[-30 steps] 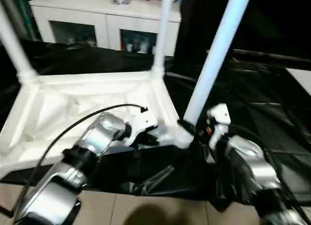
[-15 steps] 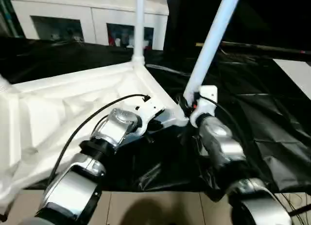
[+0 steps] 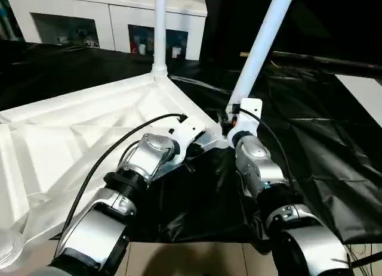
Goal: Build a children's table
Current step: Insert table leg to table base
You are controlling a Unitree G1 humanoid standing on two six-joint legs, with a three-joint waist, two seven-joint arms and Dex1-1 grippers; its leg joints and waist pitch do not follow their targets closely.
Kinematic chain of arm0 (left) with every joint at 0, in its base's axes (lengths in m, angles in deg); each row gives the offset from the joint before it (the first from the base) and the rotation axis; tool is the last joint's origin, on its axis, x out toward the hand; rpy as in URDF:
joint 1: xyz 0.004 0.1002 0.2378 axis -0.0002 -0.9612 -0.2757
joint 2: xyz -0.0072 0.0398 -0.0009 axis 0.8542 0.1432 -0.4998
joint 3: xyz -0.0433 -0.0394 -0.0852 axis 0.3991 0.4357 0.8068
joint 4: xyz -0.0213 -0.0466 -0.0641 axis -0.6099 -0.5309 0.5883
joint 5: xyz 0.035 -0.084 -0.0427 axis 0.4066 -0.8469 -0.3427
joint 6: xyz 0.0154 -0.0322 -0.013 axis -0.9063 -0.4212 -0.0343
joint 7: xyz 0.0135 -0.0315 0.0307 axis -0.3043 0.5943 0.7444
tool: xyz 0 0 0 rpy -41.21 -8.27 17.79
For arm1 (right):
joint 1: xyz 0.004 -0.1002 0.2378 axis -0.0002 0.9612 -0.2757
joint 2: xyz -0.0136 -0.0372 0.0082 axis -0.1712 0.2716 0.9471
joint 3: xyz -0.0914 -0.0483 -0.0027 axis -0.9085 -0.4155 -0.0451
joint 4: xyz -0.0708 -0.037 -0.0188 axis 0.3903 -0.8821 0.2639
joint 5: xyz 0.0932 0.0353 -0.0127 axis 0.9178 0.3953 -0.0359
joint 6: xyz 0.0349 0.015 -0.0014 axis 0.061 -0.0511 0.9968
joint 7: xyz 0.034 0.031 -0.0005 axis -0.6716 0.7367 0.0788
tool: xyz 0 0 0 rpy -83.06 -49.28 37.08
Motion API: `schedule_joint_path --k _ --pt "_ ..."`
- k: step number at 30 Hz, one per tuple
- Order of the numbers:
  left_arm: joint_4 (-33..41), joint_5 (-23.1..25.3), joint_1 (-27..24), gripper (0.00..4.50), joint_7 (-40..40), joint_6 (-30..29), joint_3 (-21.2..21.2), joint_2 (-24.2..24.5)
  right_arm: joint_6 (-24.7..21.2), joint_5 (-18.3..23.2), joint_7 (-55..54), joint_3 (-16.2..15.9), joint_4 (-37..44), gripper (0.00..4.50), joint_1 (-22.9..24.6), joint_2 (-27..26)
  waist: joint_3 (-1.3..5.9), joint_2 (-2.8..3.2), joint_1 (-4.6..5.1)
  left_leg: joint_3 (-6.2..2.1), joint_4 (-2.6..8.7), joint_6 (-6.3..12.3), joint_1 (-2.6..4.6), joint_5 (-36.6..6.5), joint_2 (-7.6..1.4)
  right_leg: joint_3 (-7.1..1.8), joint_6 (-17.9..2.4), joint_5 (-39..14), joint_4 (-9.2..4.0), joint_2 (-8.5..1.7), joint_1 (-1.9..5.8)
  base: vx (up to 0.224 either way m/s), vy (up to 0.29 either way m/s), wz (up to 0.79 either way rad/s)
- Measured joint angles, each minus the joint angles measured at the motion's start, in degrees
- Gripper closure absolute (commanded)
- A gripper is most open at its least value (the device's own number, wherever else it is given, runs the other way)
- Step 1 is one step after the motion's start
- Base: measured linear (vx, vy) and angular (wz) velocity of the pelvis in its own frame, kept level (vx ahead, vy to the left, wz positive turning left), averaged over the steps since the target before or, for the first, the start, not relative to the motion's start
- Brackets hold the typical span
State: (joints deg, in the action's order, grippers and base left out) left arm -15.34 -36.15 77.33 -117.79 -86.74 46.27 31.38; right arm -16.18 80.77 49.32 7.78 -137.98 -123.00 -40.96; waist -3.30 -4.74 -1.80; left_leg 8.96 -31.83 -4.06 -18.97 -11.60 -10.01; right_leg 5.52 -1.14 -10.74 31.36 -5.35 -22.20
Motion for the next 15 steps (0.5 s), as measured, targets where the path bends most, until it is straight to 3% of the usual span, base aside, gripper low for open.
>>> schedule_joint_path --k 6,9,13,15 --pt "0.2 0.0 0.6 4.50 -0.7 1.6 0.0 1.0 -1.4 3.9 6.4 3.0 -0.5 1.59 0.3 0.3 -0.04 0.08 -0.22 0.58 -0.10 -0.24 -0.34 0.2 -0.10 -0.45 -0.3 2.5 0.31 -0.03 -0.85 0.000 0.000 0.00" --pt "0.9 0.0 0.8 4.50 -1.2 2.5 0.1 2.2 -3.4 5.8 11.0 3.4 1.7 1.34 1.1 1.1 -0.27 0.43 -0.35 0.68 -0.03 -0.29 -0.96 0.2 -0.43 -0.34 -0.1 2.5 0.80 0.10 -1.38 0.000 0.000 0.00" --pt "2.4 0.0 0.9 4.50 -2.8 3.2 0.0 3.1 -8.0 7.5 19.1 1.2 11.7 1.34 5.7 4.5 -0.42 0.70 -1.24 0.94 -0.21 -0.52 -1.45 0.8 -1.01 -0.09 -0.5 2.0 1.68 0.31 -2.31 0.025 -0.020 0.01" --pt "2.8 0.1 0.8 4.50 -4.3 3.6 -0.3 3.9 -10.3 8.2 24.3 -0.8 18.6 1.34 8.5 7.2 -0.46 0.77 -1.43 0.95 -0.17 -0.51 -1.56 0.8 -1.09 -0.08 -0.5 1.9 1.72 0.39 -2.40 0.000 0.000 0.00"
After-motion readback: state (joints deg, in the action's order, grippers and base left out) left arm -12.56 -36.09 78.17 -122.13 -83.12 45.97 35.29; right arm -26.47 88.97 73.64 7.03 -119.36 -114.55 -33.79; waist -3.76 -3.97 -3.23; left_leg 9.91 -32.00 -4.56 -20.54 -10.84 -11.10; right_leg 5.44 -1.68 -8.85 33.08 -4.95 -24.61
